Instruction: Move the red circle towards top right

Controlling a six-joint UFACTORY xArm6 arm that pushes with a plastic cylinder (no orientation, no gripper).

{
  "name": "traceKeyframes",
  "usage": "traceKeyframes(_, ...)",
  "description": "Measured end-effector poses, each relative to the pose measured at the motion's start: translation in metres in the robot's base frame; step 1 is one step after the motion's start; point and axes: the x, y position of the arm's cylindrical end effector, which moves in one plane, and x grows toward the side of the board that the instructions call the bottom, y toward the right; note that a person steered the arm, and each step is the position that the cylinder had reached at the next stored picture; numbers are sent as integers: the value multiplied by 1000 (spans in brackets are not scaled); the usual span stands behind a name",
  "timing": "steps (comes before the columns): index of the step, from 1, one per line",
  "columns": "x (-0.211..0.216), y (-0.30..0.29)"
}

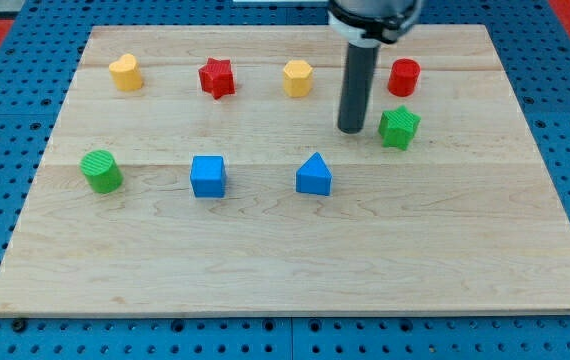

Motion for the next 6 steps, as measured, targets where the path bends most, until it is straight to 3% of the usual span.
traceKeyframes(1,-31,37)
traceKeyframes(3,-51,68)
traceKeyframes(5,-138,80)
traceKeyframes(6,-100,86)
